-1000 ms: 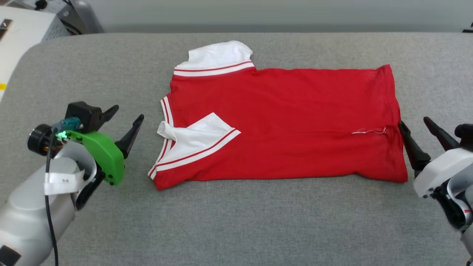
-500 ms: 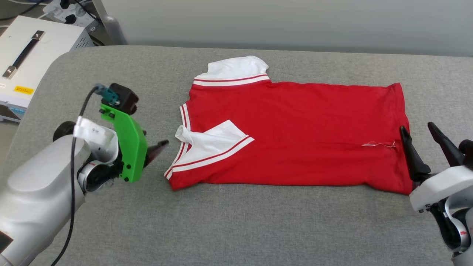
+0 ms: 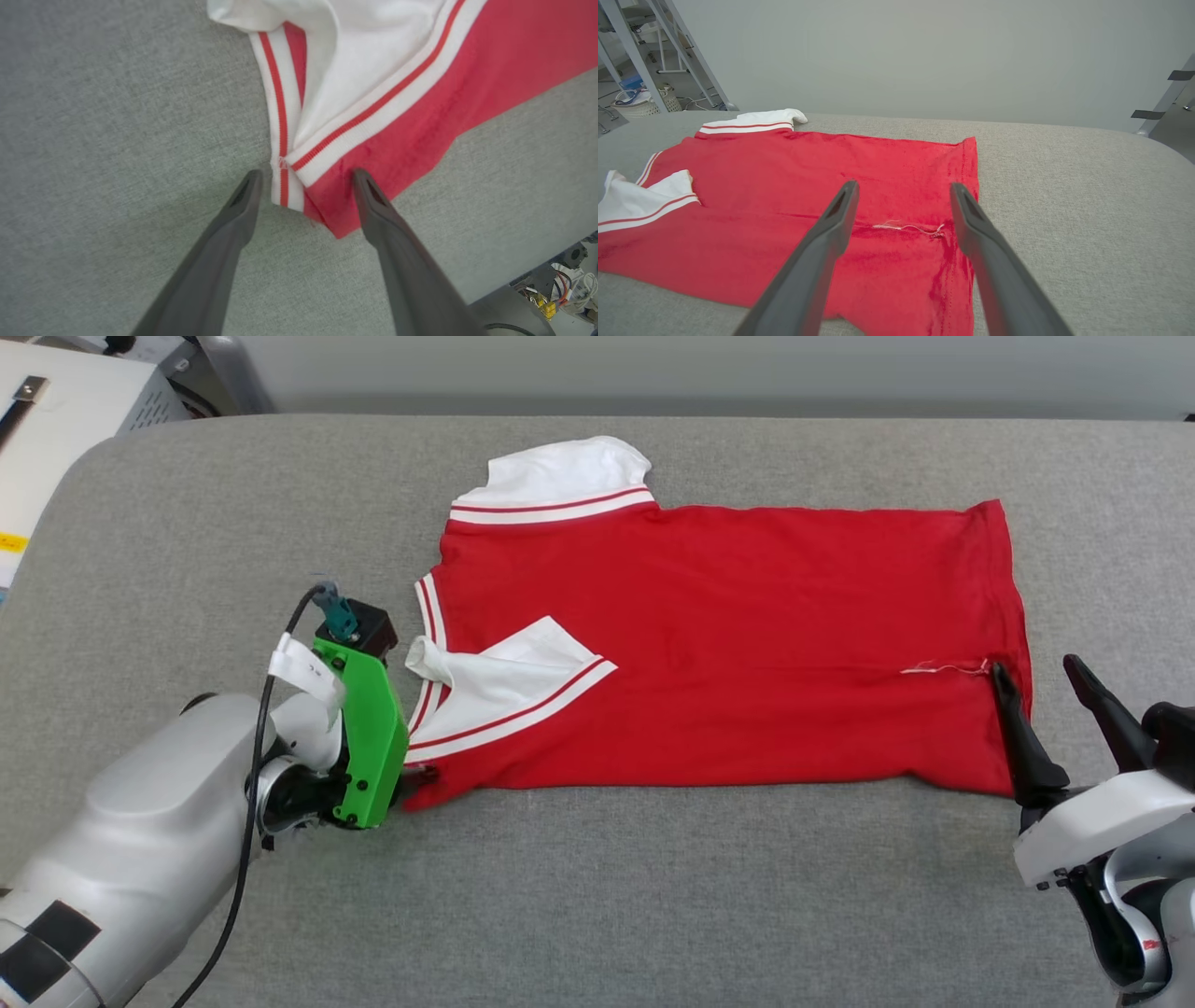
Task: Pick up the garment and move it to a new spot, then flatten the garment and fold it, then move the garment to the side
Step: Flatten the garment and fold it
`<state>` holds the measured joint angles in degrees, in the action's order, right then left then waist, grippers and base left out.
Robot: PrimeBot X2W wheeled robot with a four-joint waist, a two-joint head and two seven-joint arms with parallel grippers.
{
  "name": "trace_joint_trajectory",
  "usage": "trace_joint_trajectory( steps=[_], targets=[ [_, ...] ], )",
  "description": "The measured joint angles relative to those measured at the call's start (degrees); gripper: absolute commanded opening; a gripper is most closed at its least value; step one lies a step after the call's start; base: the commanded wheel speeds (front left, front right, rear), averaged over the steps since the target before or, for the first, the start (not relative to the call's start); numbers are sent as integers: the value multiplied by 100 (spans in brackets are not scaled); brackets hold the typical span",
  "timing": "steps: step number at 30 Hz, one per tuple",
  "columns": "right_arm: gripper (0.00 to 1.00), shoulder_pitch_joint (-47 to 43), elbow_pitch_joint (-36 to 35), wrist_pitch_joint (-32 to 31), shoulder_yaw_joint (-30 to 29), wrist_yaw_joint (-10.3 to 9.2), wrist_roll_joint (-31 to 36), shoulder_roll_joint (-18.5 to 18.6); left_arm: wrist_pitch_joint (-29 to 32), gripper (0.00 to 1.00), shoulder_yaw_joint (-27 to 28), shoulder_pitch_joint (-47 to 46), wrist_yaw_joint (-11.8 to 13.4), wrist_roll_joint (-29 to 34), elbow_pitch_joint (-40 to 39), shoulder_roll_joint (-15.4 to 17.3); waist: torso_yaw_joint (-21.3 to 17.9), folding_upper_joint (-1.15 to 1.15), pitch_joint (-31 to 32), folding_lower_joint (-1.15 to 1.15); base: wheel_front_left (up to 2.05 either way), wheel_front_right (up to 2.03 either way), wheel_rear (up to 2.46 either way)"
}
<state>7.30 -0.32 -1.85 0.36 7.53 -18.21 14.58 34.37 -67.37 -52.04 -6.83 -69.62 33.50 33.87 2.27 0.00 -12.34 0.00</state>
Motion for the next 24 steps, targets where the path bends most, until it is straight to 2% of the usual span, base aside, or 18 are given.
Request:
trace_joint_trajectory(
  steps=[11, 12, 13, 14, 18, 21, 24],
  targets=[
    [100, 226, 147, 13, 34, 0, -1, 11, -26, 100, -172, 26, -78, 63, 531, -115, -198, 0, -310, 0, 0, 0, 0],
    [100, 237, 175, 16, 40, 0, -1, 11, -29, 69, -185, 32, -81, 63, 505, -113, -204, 0, -318, 0, 0, 0, 0],
    [100, 249, 198, 16, 44, 0, -4, 12, -67, 13, -205, 31, -81, 66, 454, -103, -204, 0, -319, 0, 0, 0, 0],
    [100, 261, 212, 15, 51, 0, -11, 20, -129, 0, -223, 34, -81, 65, 419, -91, -202, 0, -316, 0, 0, 0, 0],
    [100, 411, 208, -42, 71, 0, -9, 232, -512, 0, -319, 29, -78, 208, 255, -64, -188, 0, -278, 0, 0, 0, 0],
    [100, 562, 153, -238, 47, 0, -27, 573, -745, 0, -345, 38, -76, 241, 94, -2, -165, 0, -222, 0, 0, 0, 0],
    [100, 713, 91, -742, 47, 0, -160, 1046, -937, 0, -404, 30, -76, 341, -103, 67, -114, 0, -159, 0, 0, 0, 0]
  ],
)
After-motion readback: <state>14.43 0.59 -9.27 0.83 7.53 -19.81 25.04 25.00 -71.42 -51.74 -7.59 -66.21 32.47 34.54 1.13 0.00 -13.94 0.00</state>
